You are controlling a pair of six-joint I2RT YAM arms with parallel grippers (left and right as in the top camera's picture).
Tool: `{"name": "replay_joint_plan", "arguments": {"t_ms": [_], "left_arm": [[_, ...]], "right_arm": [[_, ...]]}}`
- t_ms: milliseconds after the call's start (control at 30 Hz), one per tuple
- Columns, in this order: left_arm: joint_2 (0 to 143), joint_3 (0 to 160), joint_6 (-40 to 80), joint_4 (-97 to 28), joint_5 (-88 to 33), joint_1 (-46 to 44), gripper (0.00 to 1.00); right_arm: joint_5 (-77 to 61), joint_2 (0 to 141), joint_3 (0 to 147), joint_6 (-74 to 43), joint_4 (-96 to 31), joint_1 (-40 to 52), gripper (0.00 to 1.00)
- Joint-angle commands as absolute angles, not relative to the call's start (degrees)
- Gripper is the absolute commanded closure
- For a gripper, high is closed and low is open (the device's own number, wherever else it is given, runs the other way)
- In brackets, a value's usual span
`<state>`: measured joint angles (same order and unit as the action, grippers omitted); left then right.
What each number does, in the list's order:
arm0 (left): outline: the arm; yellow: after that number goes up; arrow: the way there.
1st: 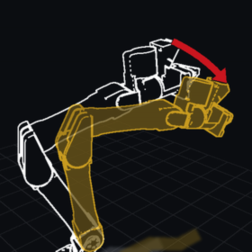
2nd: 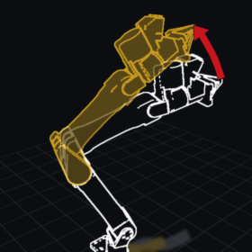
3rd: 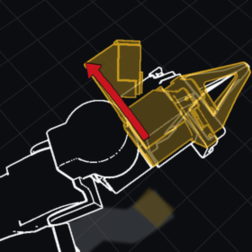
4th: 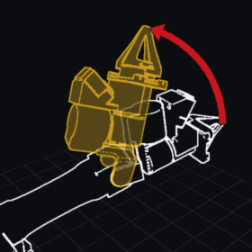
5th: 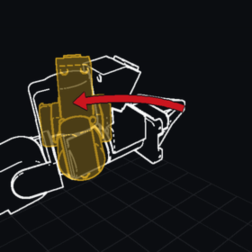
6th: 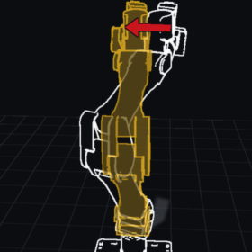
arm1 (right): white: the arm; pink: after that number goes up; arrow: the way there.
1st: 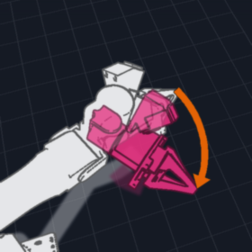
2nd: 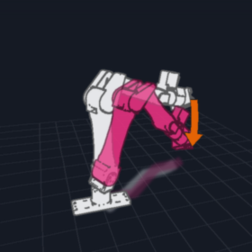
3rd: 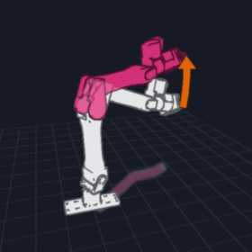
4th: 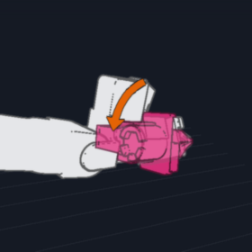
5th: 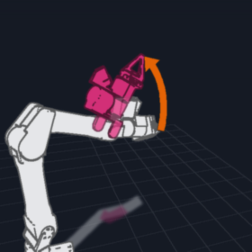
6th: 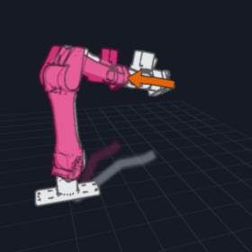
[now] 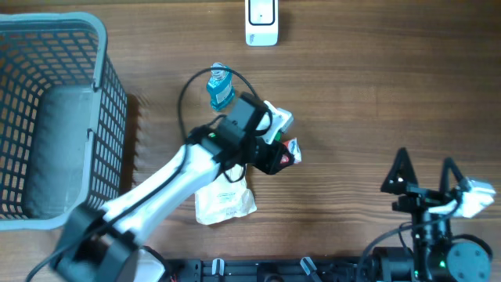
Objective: Scan the item barcode
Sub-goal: 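Lift the tissue pack out and drop it on the table right of the jar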
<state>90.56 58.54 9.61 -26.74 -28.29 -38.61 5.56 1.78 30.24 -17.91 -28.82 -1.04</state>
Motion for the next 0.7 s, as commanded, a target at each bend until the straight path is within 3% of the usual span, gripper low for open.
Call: {"name": "replay_joint_plan", "arguments": {"t_ms": [0,67,133,167,200,233,500,667], "left_arm": [[97.01,57.95,9.93,-23.90,-27.40,-41.34,0.66],[99.72,57.95,9.93,-22.70,-27.40,-43.29,0.64],[100.86,57.95,9.91,-22.22,-27.31,-45.50,0.55],[100.86,57.95,9.91,-22.00,-27.31,-46.24,0.44],[100.84,57.98,9.91,-21.74,-27.29,-46.83,0.26],[100.79,57.98,9.91,-21.34,-27.29,-47.27,0.00],[99.57,59.72,10.98,-20.64,-24.97,-47.83,0.00],[94.76,65.87,10.90,-26.92,-15.14,-47.62,0.00]], "right_arm": [[9.78,3.75,33.82,-16.43,-30.28,-0.82,0.00],[11.05,4.43,34.04,-16.60,-30.96,-0.82,0.00],[11.62,5.15,34.06,-16.53,-31.51,-0.82,0.00],[11.53,5.30,34.06,-16.60,-31.51,-0.82,0.00],[10.90,5.30,34.06,-16.53,-31.51,-0.82,0.00],[9.72,5.30,34.06,-16.60,-31.55,-0.82,0.00],[6.13,5.30,33.85,-17.23,-36.42,-0.82,0.00],[5.85,5.32,32.23,-31.27,-38.65,-0.82,0.00]]}}
